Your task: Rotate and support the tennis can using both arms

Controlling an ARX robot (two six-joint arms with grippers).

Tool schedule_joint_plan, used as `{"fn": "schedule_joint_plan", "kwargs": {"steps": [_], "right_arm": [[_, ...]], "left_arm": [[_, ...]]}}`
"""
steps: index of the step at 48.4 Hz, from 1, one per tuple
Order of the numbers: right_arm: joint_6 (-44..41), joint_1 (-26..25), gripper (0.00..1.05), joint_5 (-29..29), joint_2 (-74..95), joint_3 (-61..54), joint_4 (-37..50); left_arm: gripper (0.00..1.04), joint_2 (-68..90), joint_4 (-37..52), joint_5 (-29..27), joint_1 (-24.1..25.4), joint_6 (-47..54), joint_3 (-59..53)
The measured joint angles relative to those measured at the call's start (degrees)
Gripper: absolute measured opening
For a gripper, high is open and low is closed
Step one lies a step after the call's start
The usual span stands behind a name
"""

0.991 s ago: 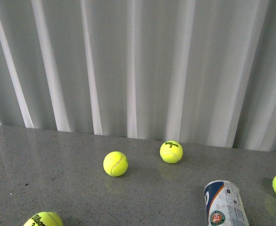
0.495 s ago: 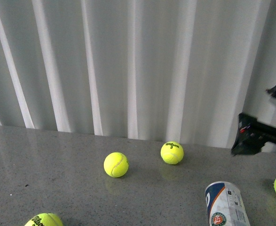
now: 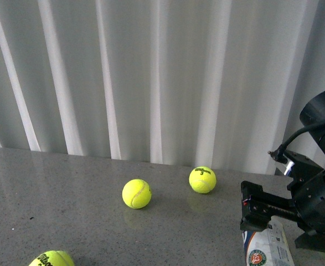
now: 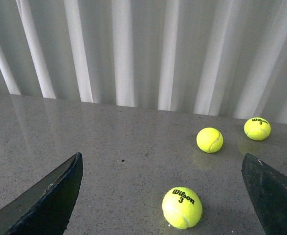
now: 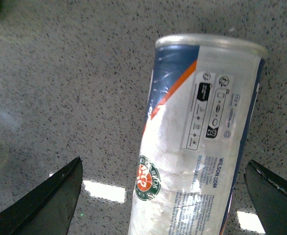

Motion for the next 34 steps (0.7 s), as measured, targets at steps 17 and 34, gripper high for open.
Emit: {"fn": "schedule_joint_plan", "kwargs": {"steps": [17,34], "right_arm": [[1.5,0.4,0.98,0.3,5.5,-5.0,7.0],[1.2,1.6,0.73,1.6,6.8,-7.0,10.5]], "left_arm": [[0.98,0.0,0.0,0.0,0.0,0.0,0.0],[0.98,0.0,0.0,0.0,0.0,0.0,0.0]]}}
